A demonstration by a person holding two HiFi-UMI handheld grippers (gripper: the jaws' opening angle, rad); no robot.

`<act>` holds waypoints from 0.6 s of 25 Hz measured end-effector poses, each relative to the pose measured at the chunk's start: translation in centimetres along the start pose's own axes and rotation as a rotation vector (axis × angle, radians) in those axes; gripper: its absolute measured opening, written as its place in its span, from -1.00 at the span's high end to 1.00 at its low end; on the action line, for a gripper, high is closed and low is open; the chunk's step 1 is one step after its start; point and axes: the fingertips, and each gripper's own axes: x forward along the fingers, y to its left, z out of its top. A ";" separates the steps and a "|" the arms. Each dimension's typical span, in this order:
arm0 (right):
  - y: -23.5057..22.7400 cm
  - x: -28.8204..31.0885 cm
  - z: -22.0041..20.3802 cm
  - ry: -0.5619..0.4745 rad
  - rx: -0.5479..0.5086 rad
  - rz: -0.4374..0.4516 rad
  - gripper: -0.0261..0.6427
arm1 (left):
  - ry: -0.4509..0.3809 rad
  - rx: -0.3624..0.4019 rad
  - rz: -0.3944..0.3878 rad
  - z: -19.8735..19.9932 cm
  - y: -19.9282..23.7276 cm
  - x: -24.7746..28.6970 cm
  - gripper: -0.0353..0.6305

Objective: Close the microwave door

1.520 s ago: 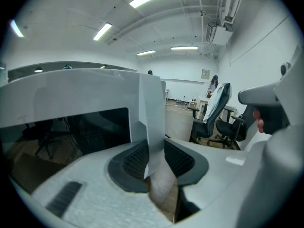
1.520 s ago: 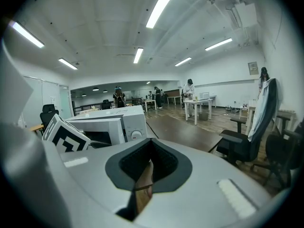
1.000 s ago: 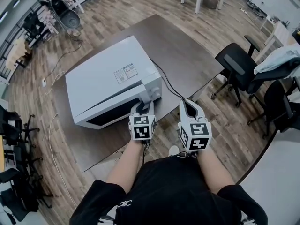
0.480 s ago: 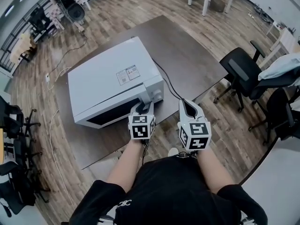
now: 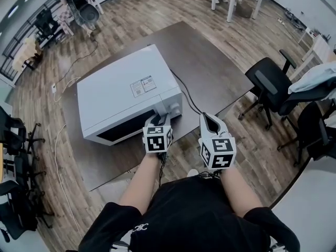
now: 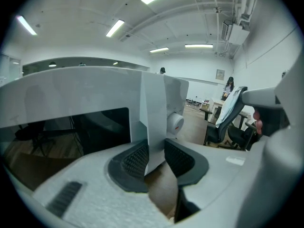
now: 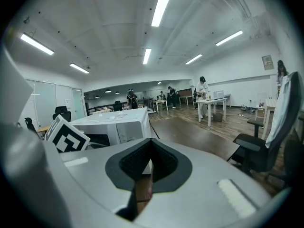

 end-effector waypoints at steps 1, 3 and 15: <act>0.1 -0.1 0.0 0.000 -0.004 0.003 0.89 | 0.006 0.000 -0.001 0.0 0.1 0.0 0.55; 0.0 -0.3 -0.1 0.001 -0.008 0.003 0.89 | 0.003 0.006 -0.004 0.0 0.0 -0.1 0.55; 2.1 -0.7 0.3 -0.006 -0.022 0.041 0.89 | -0.073 0.013 0.006 1.4 -0.3 -2.3 0.49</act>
